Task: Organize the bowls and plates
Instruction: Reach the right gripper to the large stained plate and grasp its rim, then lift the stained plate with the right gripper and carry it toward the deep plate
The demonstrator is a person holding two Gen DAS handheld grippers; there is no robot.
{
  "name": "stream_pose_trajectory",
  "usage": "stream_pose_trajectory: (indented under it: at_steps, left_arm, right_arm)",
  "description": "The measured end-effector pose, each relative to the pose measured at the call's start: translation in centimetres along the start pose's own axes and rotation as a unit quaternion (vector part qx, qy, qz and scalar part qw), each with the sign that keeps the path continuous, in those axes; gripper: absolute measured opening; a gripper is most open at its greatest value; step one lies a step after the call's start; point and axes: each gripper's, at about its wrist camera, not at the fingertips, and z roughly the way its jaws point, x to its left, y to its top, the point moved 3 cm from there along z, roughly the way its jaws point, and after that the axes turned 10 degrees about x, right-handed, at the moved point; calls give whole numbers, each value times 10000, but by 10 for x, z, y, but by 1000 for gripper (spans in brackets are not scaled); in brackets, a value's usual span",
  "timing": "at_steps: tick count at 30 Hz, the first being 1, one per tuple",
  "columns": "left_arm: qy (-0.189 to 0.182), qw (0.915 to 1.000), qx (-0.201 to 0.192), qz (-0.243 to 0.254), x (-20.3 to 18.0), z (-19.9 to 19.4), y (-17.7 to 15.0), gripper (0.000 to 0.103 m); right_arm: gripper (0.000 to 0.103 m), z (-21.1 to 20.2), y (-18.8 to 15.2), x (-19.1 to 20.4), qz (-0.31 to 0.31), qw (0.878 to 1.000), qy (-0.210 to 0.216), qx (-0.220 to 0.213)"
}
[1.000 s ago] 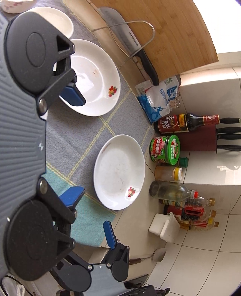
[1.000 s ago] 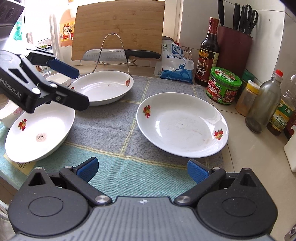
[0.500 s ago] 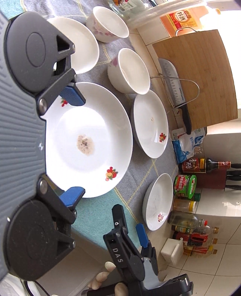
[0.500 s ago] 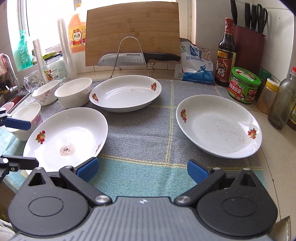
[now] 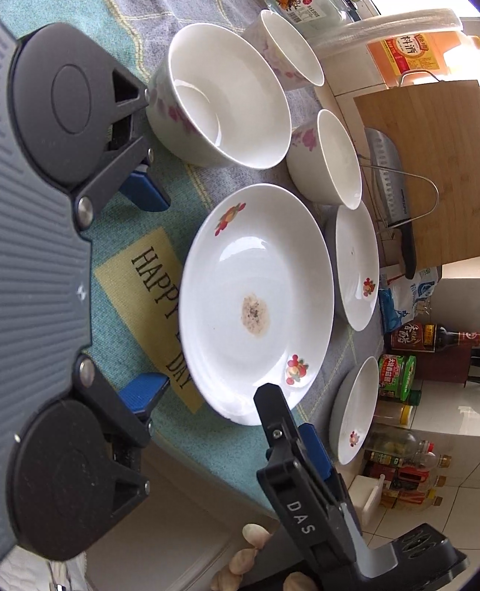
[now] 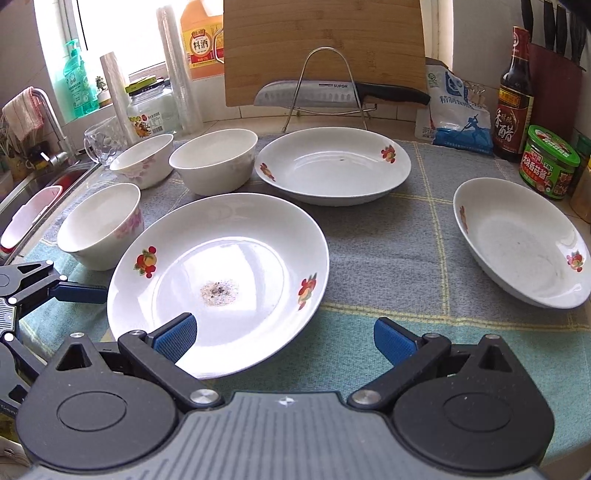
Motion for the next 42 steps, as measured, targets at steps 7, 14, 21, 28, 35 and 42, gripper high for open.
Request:
stream_pose_trajectory:
  at_steps: [7, 14, 21, 28, 35, 42]
  left_arm:
    - [23, 10000, -90, 33, -6, 12, 6, 102]
    - [201, 9995, 0, -241, -8, 16, 12, 103]
    - [273, 9987, -289, -328, -9, 14, 5, 103]
    - [285, 9985, -355, -319, -10, 13, 6, 103]
    - [233, 9990, -293, -231, -9, 15, 8, 103]
    - [228, 9990, -330, -188, -9, 15, 10, 103]
  right_arm:
    - [103, 19, 7, 7, -182, 9990, 299, 265]
    - [103, 37, 19, -2, -233, 9952, 692, 648]
    - [103, 43, 32, -10, -468, 9904, 1073, 729]
    - [103, 56, 52, -6, -1179, 9830, 1052, 939]
    - [103, 69, 75, -8, -1439, 9732, 1330, 1202]
    - [103, 76, 91, -8, -1518, 9634, 1680, 1434]
